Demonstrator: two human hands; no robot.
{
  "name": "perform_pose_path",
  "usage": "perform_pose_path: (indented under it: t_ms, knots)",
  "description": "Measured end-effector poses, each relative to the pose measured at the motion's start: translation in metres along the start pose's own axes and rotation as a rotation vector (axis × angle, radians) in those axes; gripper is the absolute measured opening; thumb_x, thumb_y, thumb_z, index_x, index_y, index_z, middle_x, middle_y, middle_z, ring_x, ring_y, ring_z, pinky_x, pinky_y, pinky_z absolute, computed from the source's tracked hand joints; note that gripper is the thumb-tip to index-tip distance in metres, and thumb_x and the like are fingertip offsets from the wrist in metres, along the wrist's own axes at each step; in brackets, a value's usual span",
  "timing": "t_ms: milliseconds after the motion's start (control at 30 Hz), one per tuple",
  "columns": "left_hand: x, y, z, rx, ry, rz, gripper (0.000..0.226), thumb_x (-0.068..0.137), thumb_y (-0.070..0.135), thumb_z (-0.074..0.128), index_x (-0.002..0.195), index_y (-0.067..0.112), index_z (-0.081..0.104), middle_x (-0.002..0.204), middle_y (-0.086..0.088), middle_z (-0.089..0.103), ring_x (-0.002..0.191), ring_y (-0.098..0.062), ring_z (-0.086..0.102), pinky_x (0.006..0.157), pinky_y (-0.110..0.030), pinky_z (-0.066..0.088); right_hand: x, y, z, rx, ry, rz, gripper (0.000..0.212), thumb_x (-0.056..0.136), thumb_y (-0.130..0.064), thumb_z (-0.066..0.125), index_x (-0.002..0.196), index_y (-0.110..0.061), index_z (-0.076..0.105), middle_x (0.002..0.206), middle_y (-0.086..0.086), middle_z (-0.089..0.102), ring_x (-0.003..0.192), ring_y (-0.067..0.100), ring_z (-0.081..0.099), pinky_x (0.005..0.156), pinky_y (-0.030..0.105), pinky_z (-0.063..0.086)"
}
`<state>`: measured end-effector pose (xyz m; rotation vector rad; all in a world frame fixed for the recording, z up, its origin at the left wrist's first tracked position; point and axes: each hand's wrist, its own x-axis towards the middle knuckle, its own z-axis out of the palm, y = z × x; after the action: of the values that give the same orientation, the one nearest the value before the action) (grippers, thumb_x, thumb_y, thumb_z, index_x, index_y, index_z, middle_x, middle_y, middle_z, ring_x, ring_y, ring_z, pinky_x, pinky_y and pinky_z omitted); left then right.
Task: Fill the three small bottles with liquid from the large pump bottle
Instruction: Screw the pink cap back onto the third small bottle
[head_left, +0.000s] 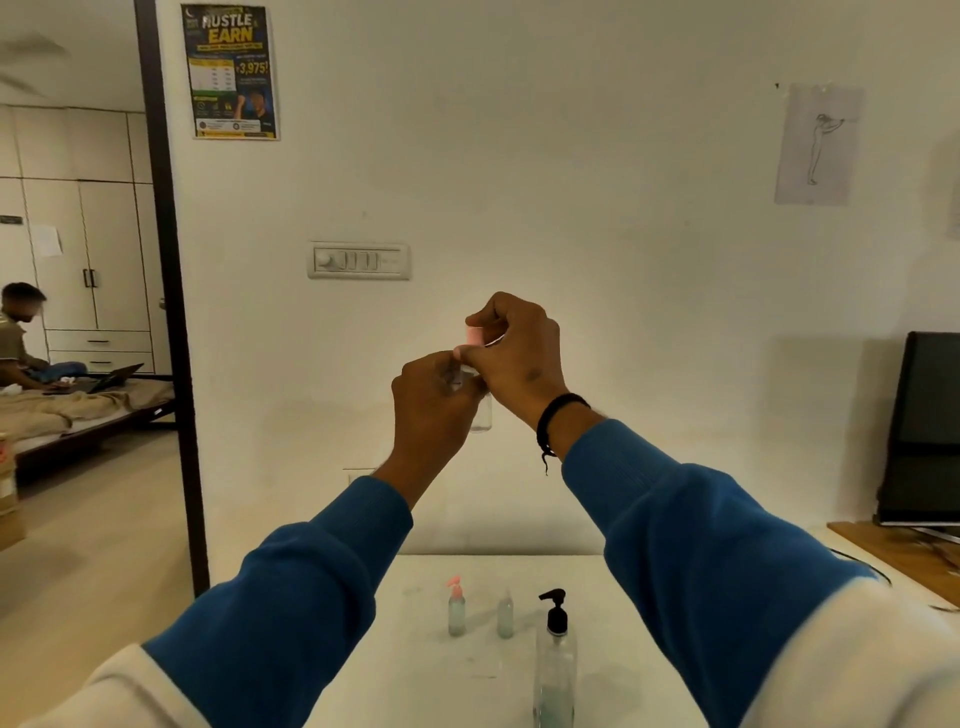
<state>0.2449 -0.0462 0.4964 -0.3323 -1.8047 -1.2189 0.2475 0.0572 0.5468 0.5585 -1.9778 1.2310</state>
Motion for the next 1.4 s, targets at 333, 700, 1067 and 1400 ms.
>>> perform_pose_path:
  t_ms: [333,700,1067,1400]
  knots:
    - [0.005,-0.003,-0.003,0.043,-0.012,0.017,0.019,0.084,0.02,0.079,0.097,0.006,0.077,0.084,-0.008,0.075,0.075,-0.022,0.07,0.076,-0.035,0.059,0.005,0.0,0.006,0.036,-0.033,0.014,0.025,0.081,0.006,0.075,0.095,-0.014,0.071,0.099,0.002,0.074,0.093,0.018,0.071,0.08,0.023,0.059]
    - [-0.002,-0.01,-0.001,0.041,-0.01,-0.011,0.045,0.085,0.005,0.073,0.056,0.03,0.049,0.048,0.013,0.046,0.046,-0.002,0.047,0.047,-0.009,0.033,-0.005,0.007,0.015,-0.066,-0.041,-0.062,0.023,0.083,0.004,0.073,0.099,-0.011,0.07,0.094,0.001,0.068,0.087,0.016,0.065,0.074,0.021,0.055]
    - [0.003,-0.019,-0.002,0.03,-0.026,-0.026,0.014,0.083,0.019,0.079,0.093,0.008,0.079,0.077,-0.005,0.075,0.071,-0.021,0.07,0.07,-0.036,0.059,-0.005,0.015,0.017,-0.024,-0.041,-0.027,0.035,0.08,0.005,0.077,0.11,-0.012,0.073,0.106,0.004,0.072,0.096,0.018,0.068,0.081,0.021,0.057]
    - [0.001,-0.032,0.0,0.13,-0.01,0.005,0.023,0.084,0.028,0.079,0.096,0.009,0.077,0.077,0.004,0.069,0.064,-0.002,0.06,0.059,-0.001,0.04,-0.016,0.031,0.027,0.028,0.0,-0.016,0.038,0.083,-0.005,0.081,0.118,-0.015,0.07,0.099,0.0,0.07,0.091,0.016,0.068,0.081,0.021,0.058]
